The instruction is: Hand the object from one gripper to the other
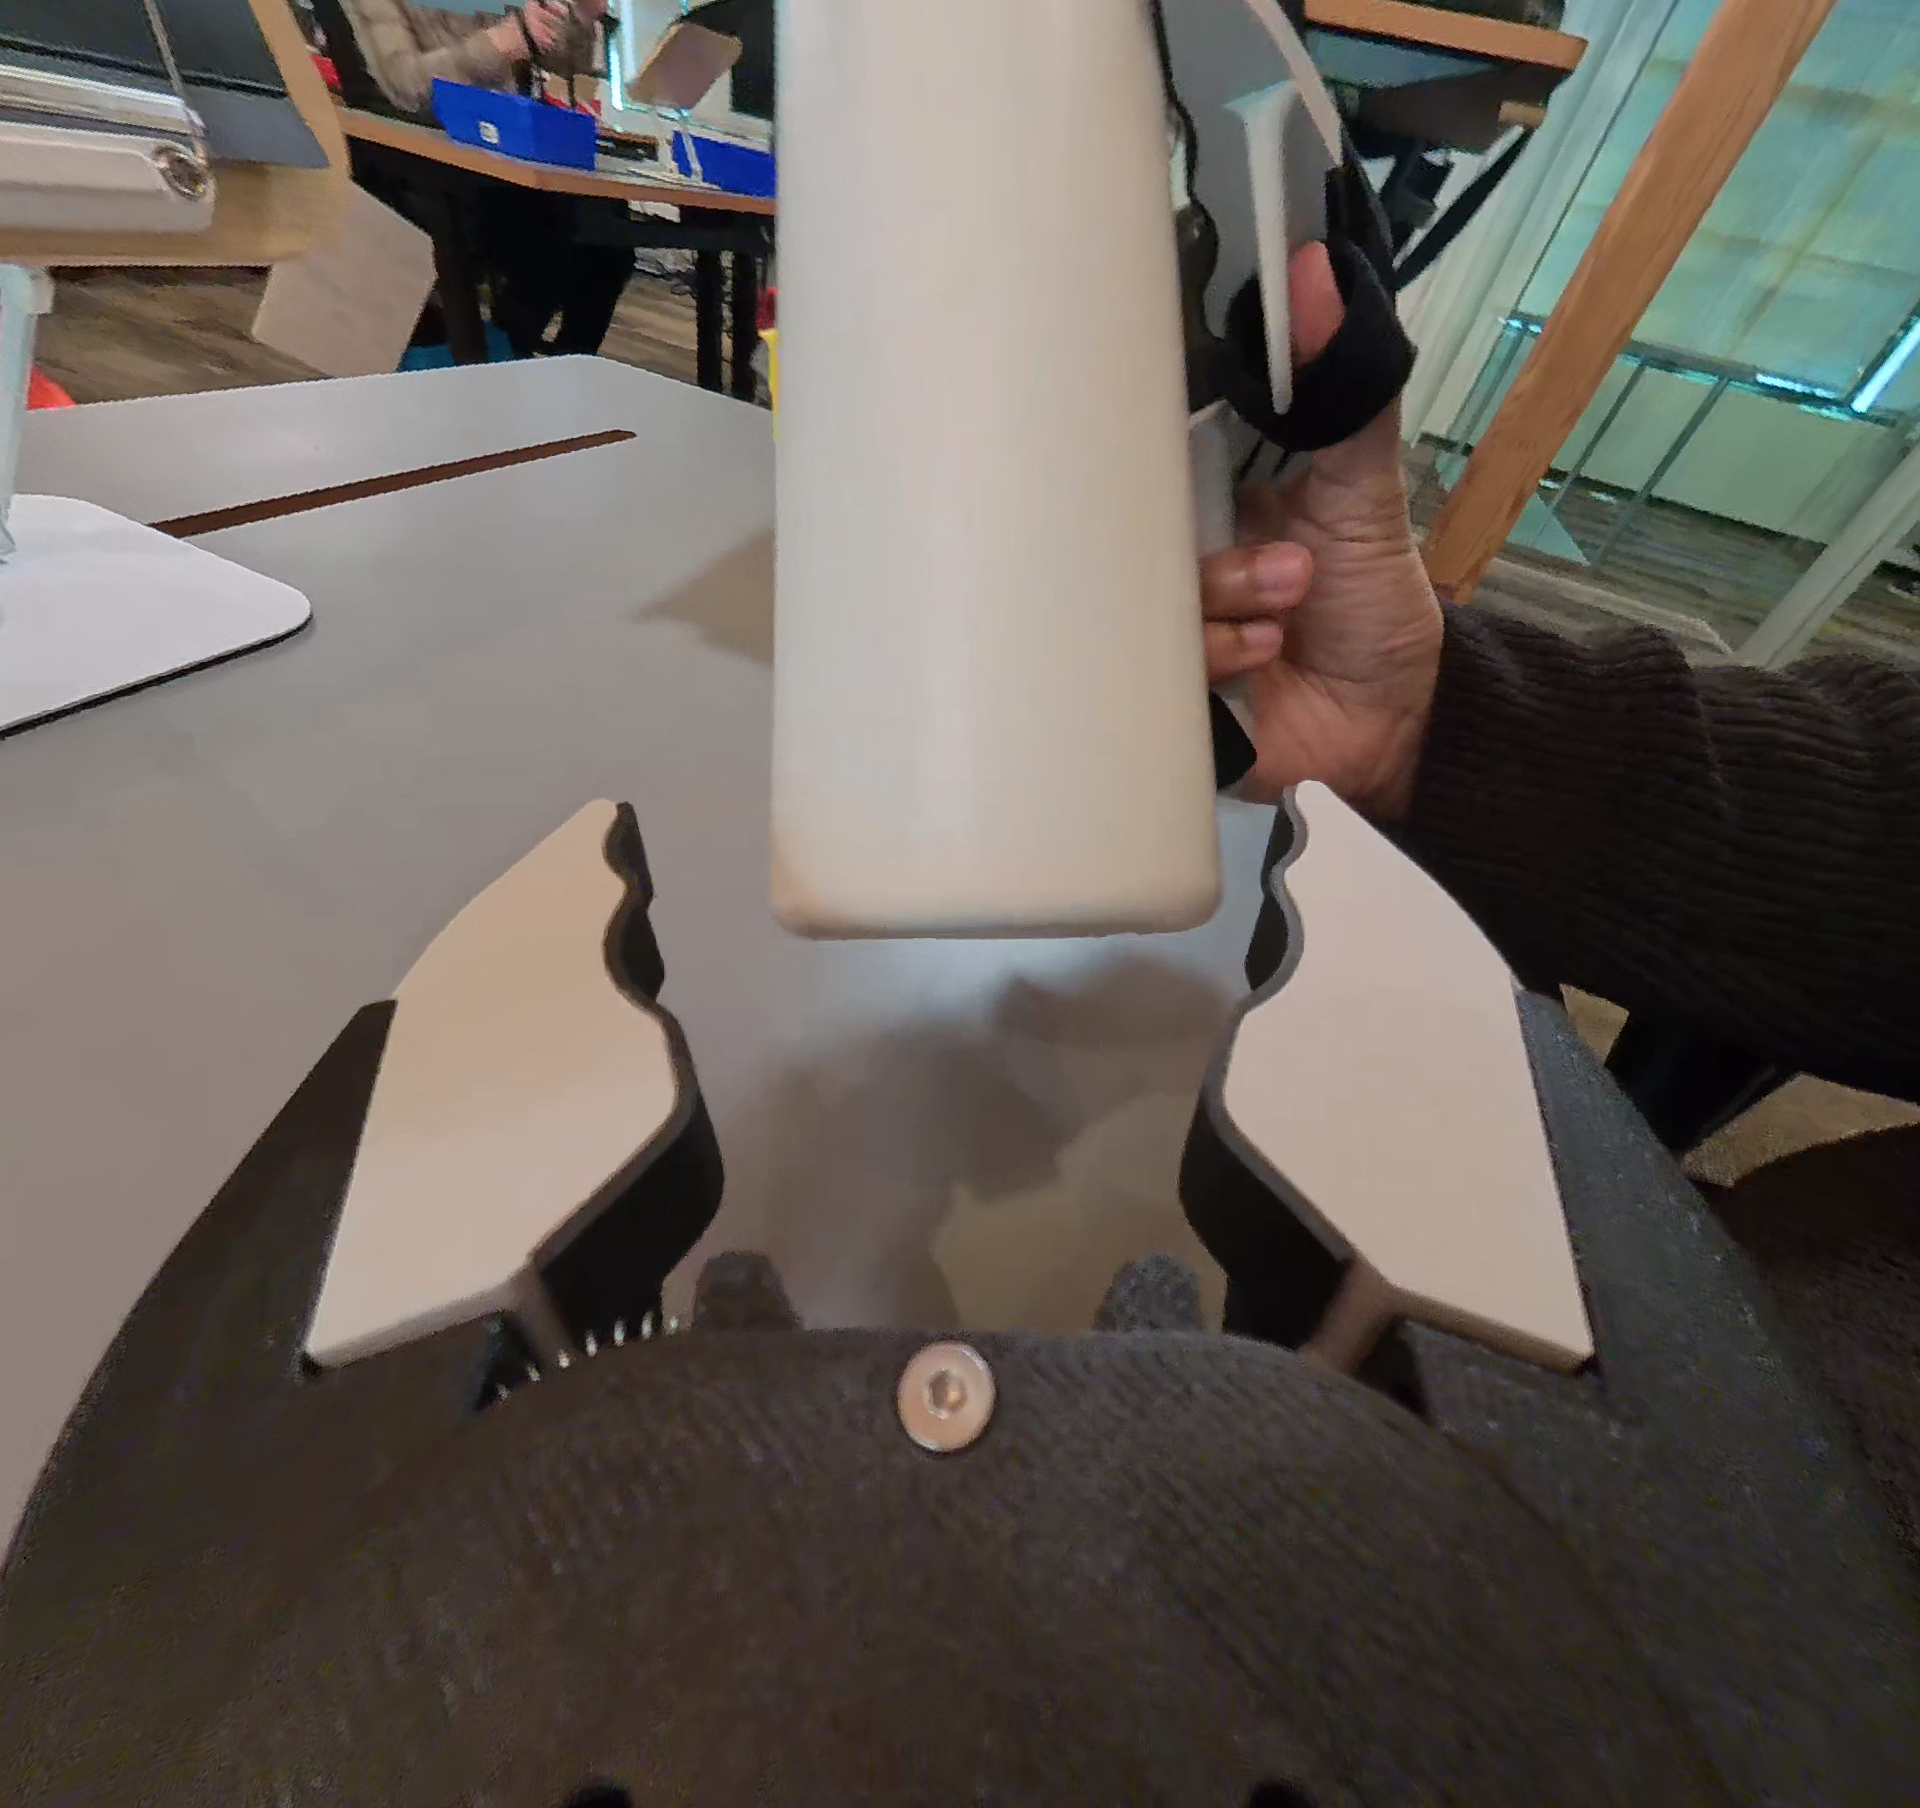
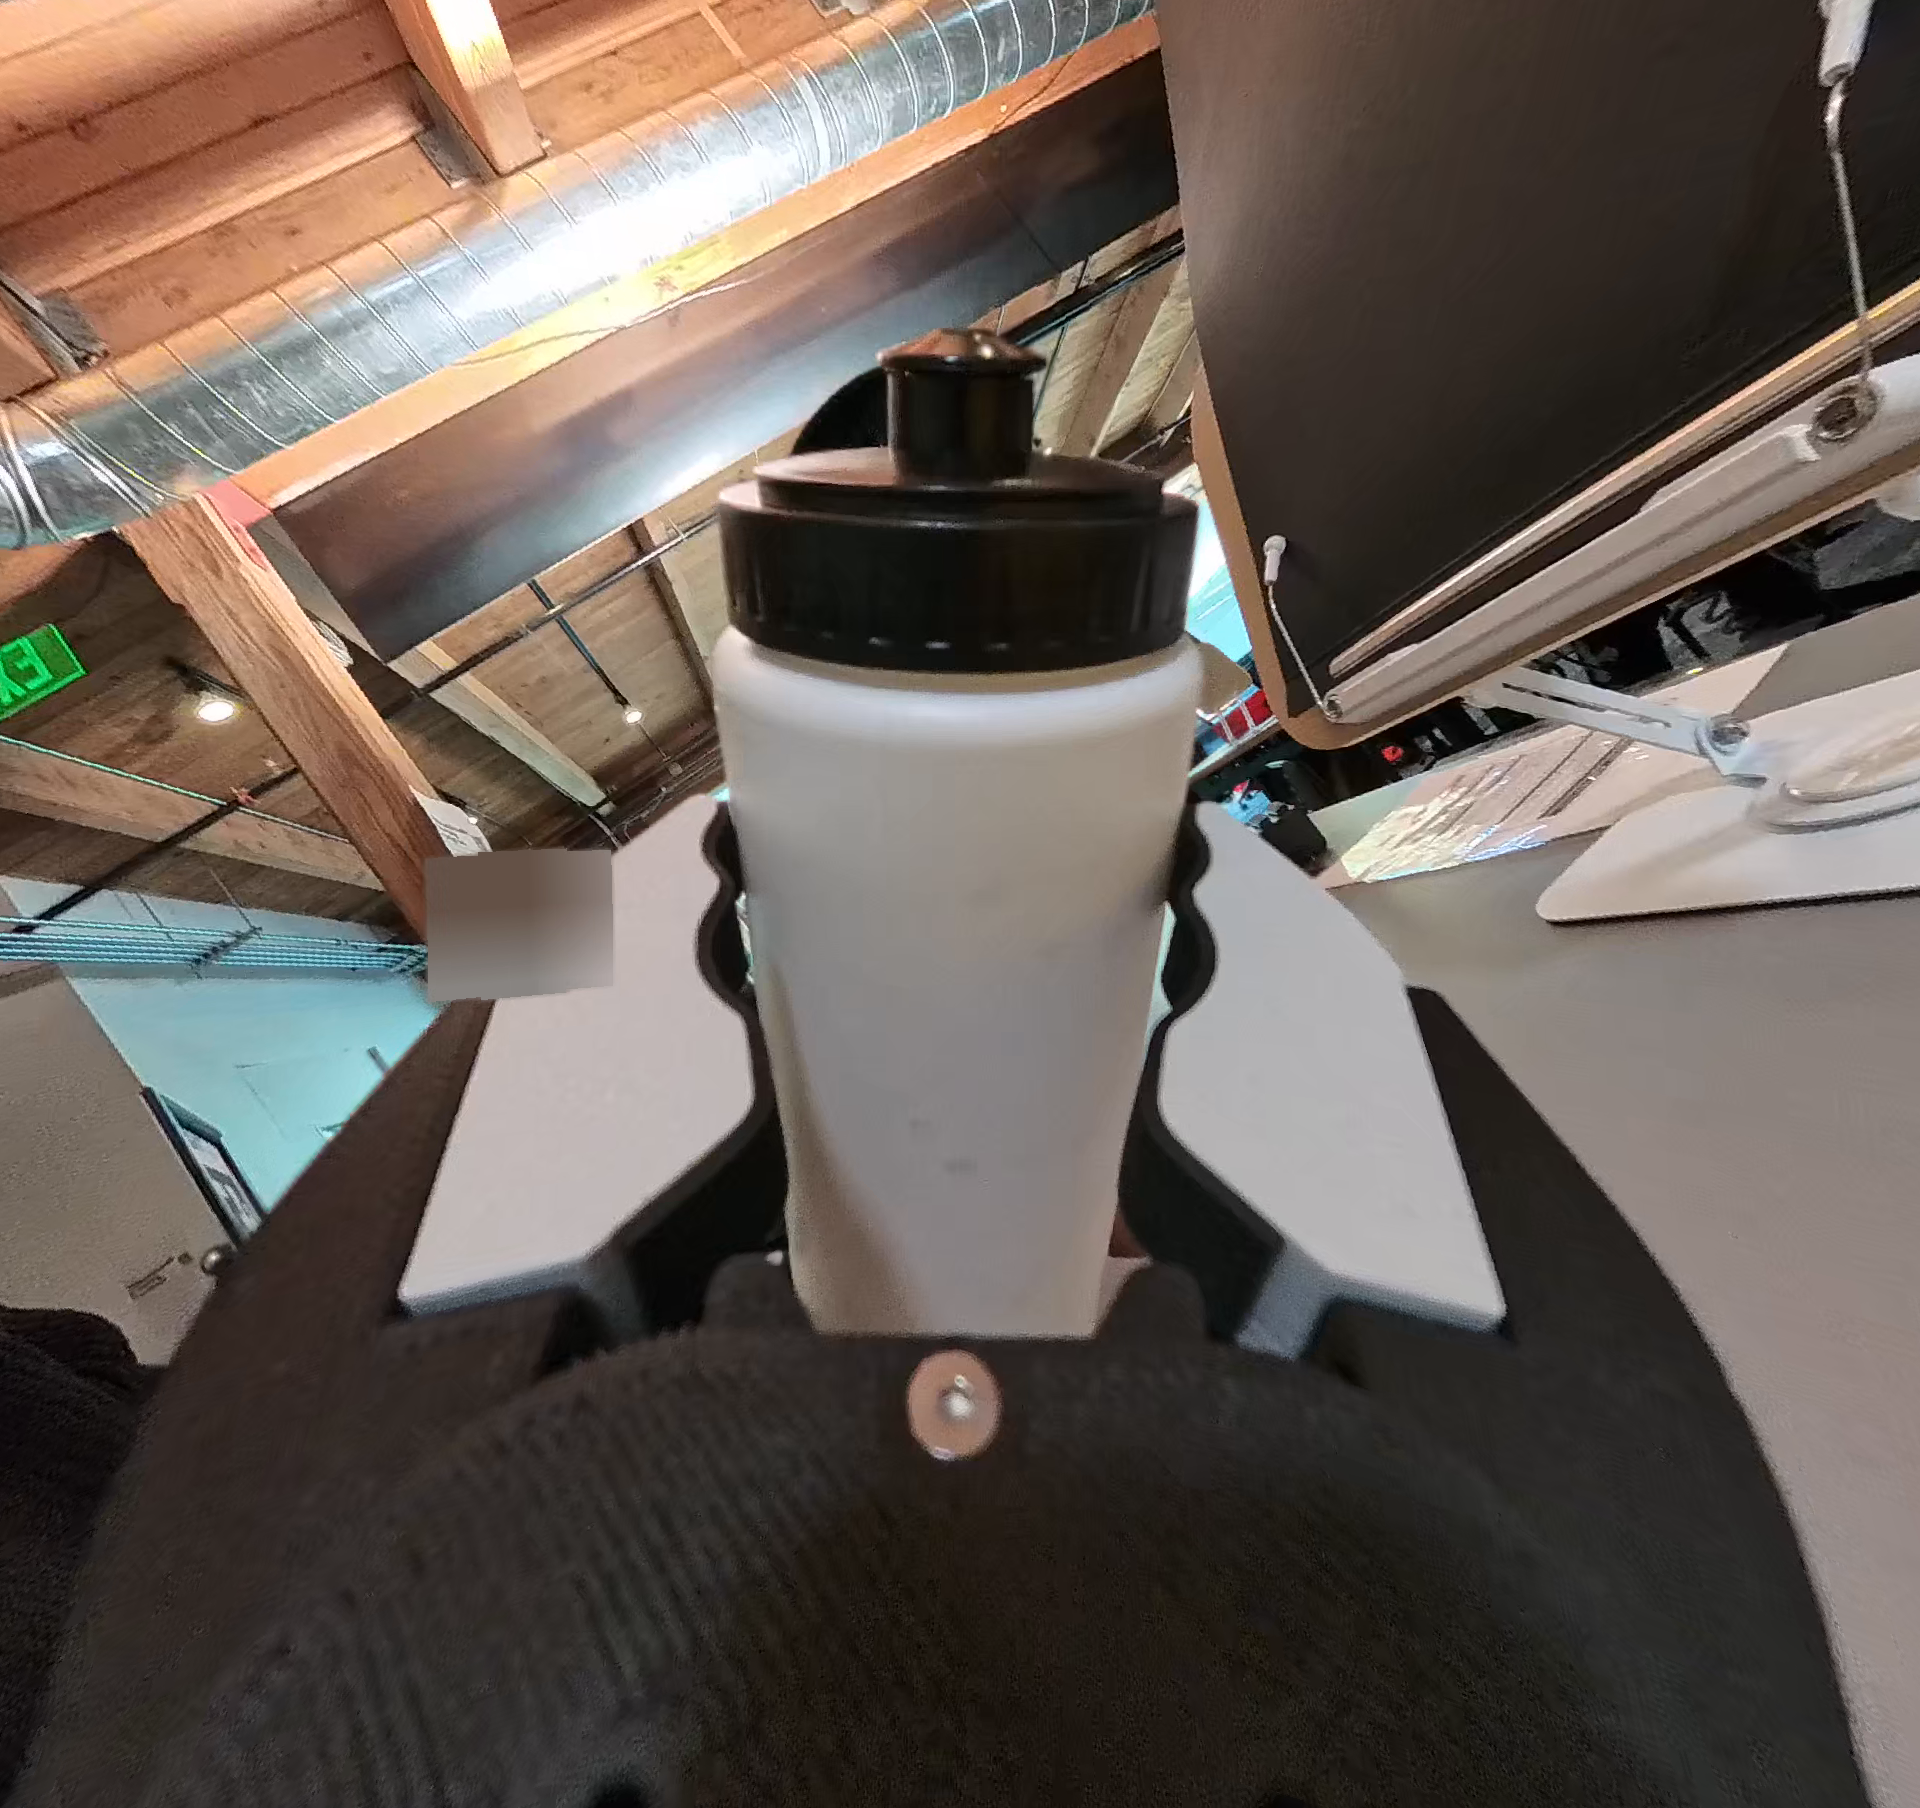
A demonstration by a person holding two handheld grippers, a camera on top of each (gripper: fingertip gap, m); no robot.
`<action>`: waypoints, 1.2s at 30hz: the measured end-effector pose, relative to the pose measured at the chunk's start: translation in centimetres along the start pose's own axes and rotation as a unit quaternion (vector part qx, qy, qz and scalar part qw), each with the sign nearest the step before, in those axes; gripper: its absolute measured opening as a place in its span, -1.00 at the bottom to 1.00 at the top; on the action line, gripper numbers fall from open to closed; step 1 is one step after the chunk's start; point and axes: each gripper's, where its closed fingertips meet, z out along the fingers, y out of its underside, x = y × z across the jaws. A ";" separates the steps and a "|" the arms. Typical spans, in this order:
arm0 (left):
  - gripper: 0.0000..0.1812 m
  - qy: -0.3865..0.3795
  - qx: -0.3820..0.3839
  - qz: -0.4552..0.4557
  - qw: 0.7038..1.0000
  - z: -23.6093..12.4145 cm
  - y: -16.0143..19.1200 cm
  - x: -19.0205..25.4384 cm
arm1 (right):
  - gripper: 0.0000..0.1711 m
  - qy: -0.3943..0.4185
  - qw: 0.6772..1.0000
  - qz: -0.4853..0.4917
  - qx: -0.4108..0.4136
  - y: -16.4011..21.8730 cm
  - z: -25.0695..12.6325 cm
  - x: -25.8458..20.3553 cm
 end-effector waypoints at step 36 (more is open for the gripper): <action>0.11 0.018 0.088 -0.067 0.994 0.5 -1.7 1.4 | -0.06 0.009 0.996 0.068 0.059 -0.2 -0.3 0.4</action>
